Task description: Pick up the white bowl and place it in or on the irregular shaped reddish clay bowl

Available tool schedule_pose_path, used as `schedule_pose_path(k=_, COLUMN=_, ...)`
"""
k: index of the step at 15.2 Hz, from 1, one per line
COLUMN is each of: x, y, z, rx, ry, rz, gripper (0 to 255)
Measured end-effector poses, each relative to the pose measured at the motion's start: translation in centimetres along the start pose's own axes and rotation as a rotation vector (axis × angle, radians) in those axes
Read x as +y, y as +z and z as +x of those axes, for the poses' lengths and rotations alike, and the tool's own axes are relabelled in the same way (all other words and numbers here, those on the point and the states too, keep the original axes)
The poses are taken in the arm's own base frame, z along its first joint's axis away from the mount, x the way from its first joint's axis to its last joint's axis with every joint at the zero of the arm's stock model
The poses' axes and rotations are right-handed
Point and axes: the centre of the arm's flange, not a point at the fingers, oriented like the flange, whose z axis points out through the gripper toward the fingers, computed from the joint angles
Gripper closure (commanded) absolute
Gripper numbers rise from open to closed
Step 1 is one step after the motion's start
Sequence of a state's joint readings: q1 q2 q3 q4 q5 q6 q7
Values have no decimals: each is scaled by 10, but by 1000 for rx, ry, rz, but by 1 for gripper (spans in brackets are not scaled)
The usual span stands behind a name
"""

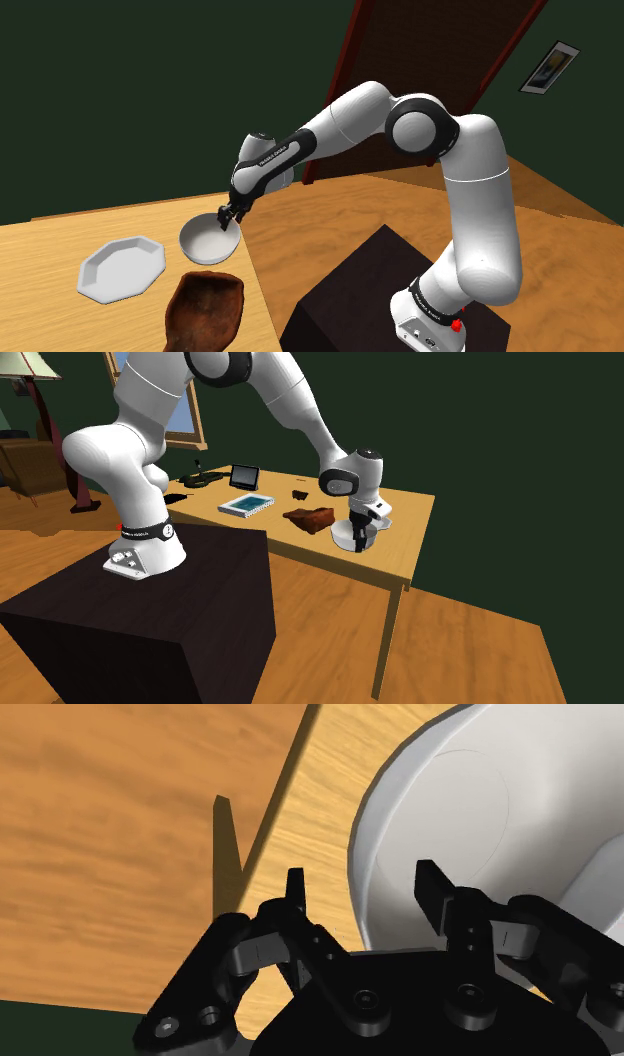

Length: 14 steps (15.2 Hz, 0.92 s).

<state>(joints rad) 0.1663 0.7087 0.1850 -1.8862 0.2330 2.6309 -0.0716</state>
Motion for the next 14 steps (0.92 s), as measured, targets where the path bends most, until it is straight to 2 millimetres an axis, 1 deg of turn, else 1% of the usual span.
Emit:
schedule_pose_path(k=9, x=0, y=0, z=0, rx=0, ry=0, rz=0, gripper=255)
schedule_pose_path(k=11, x=-1, y=-6, z=0, rx=-1, ry=0, rz=0, gripper=255)
schedule_pose_path(k=14, x=-4, y=-21, z=0, rx=0, ry=0, rz=0, gripper=255)
